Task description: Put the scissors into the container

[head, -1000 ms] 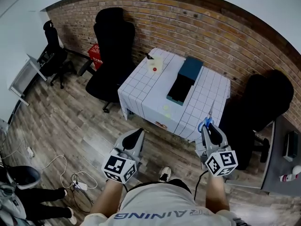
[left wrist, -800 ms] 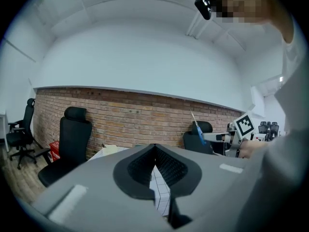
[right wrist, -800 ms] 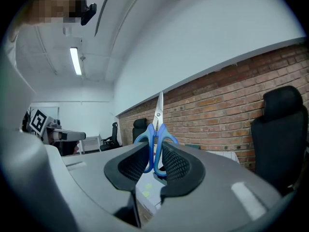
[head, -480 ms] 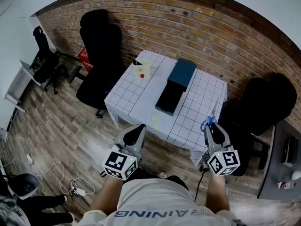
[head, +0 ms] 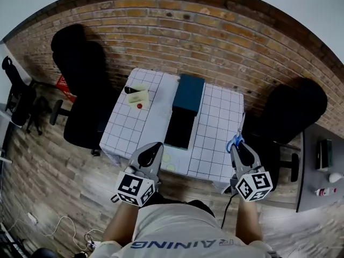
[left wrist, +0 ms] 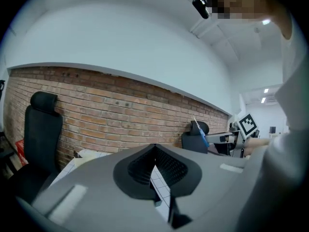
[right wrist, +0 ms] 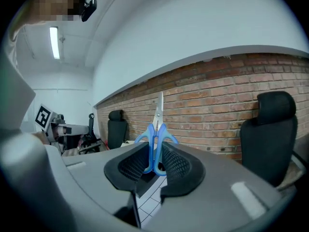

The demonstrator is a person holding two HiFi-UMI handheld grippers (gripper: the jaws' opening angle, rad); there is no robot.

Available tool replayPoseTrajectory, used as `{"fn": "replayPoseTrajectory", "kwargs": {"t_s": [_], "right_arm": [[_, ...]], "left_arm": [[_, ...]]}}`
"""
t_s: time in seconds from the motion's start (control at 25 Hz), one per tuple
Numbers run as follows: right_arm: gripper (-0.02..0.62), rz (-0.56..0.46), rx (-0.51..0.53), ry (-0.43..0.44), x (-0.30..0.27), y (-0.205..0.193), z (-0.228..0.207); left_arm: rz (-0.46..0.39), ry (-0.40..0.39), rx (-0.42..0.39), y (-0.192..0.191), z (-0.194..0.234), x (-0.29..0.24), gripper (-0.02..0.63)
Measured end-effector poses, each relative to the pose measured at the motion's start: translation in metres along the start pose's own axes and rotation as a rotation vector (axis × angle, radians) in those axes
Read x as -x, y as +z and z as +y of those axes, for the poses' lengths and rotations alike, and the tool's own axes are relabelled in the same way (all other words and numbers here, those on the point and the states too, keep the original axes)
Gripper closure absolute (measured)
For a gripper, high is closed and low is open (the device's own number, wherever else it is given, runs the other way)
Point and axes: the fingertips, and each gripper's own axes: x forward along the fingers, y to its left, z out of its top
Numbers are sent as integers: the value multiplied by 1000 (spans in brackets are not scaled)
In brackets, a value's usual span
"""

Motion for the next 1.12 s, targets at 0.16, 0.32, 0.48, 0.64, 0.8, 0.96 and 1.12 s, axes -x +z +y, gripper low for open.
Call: {"fn": "replayPoseTrajectory", "kwargs": {"t_s": [0.16,0.32,0.48,0.64,0.8,0.96,1.12], "right_arm": [[492,31,28,-65,-44,14,19],[492,78,20,-109,-99,8,45],[492,185,33,-136,-143,-21,67],[492,340,-1,-129,-178,-70,78],[492,478,-30,-120,-208,-118,82],[492,635,-24,-135,-236,-172,78],[492,796,-1,-134,-253,-219,75]], "left_arm": [[41,-80,-30,4,50,-27,604],[75,-141,-23,3,102,-48,604],[123,-187,20,-9,136,-57,604],[175,-216,38,-24,155,-62,604],[197,-231,85,-32,164,-67,604],[213,-249,129,-37,160,-69,604],[231,-224,128,-42,165,-65,604]]}}
